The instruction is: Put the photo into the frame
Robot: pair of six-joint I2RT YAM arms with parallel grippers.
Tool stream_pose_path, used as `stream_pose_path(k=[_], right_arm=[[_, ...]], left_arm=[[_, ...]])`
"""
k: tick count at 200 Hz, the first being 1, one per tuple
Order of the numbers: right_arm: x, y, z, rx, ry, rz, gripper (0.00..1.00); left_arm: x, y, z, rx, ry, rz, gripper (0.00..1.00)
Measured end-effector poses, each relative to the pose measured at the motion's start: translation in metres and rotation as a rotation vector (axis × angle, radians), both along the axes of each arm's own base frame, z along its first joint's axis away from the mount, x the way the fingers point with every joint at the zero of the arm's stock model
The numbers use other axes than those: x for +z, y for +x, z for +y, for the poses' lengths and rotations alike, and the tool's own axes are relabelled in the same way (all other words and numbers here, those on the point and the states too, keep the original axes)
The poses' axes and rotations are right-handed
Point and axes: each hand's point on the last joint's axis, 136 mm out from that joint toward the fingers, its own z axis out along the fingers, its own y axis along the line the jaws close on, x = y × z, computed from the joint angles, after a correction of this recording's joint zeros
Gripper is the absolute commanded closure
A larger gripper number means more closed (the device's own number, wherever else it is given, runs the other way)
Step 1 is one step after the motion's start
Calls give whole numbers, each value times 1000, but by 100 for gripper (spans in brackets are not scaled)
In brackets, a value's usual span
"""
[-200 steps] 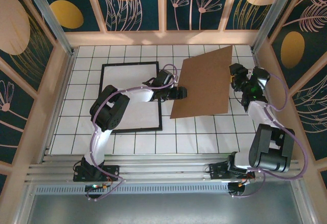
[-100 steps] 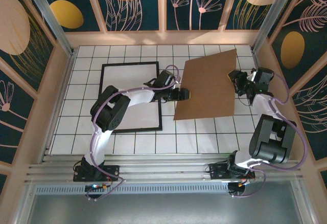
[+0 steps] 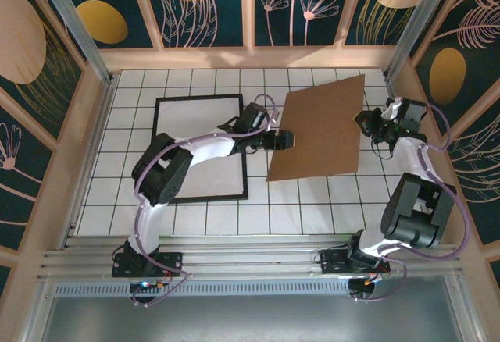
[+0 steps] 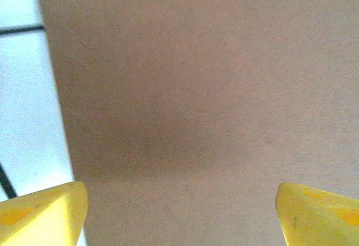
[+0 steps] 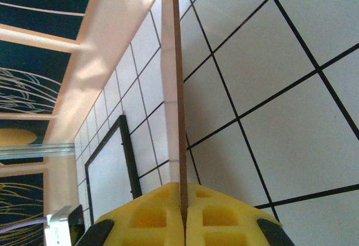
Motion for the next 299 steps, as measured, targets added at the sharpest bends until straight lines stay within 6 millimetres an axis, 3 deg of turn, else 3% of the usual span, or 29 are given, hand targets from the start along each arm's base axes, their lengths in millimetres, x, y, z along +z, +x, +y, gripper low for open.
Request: stream_pose_path(k=[37, 69, 107, 144, 181, 211, 231, 263, 299], right_arm=[[42, -1, 4, -17, 76, -114, 100], [84, -3, 26, 32, 177, -243, 100], [131, -7, 66, 162, 281, -376, 100], [160, -18, 103, 308, 349, -462, 100], [162, -21, 119, 376, 378, -480, 100], [149, -23, 121, 384, 399, -451, 100], [142, -20, 121, 380, 404, -438, 100], [136, -17, 121, 375, 409, -427, 100], [131, -14, 121, 379, 412, -417, 100]], left_arm=[[64, 15, 47, 101, -70, -106, 6], [114, 38, 84, 180, -191, -164, 5], [132, 48, 102, 195, -314, -126, 3], [150, 49, 108, 161, -420, -95, 6], [167, 44, 112, 113, -501, -96, 17], [171, 37, 118, 107, -537, -85, 37], [177, 35, 119, 98, -569, -88, 45], [179, 33, 122, 98, -591, -83, 54], [179, 31, 129, 105, -595, -87, 57]])
